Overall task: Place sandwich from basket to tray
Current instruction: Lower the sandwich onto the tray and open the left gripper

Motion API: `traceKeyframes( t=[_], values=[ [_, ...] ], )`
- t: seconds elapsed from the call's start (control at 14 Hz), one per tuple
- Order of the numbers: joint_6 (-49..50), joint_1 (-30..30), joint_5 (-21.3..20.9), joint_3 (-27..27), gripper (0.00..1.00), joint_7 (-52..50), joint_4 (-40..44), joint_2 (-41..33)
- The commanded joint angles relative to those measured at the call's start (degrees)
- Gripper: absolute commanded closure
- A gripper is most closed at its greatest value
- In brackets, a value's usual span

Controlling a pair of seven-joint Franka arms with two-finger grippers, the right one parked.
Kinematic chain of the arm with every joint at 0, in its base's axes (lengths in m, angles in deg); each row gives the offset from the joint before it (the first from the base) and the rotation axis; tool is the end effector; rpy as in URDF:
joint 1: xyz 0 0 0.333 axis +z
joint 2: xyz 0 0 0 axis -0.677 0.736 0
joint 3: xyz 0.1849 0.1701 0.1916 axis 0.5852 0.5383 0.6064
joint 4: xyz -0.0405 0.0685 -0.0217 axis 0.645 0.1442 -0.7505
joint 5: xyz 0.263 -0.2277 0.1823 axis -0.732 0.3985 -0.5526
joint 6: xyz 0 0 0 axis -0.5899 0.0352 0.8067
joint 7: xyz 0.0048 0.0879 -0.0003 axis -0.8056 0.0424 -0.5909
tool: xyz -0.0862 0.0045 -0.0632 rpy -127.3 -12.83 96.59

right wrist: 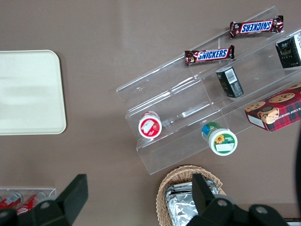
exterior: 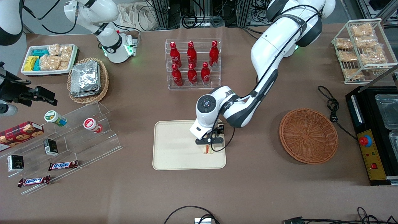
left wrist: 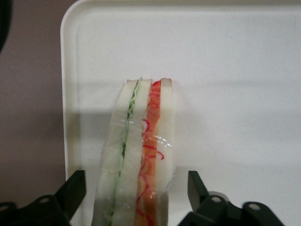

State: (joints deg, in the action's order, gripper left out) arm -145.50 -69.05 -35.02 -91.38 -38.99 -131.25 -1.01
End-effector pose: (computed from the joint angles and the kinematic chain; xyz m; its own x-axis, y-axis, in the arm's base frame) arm 0.5661 -0.4894 0.2214 0.9967 0.0406 0.0699 0.0418 -0.9990 -0.0161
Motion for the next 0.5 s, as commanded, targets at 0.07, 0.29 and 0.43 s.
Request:
traceKeyframes(
  t=[0.07, 0.29, 0.43],
  values=[
    [0.4, -0.1, -1.3, 0.6, 0.00, -2.7, 1.9, -1.3],
    [1.8, -0.1, -1.3, 0.9, 0.00, -3.3, 2.4, -4.4],
    [4.1, -0.1, -1.1, 1.7, 0.00, -3.9, 2.4, -6.6]
  ],
)
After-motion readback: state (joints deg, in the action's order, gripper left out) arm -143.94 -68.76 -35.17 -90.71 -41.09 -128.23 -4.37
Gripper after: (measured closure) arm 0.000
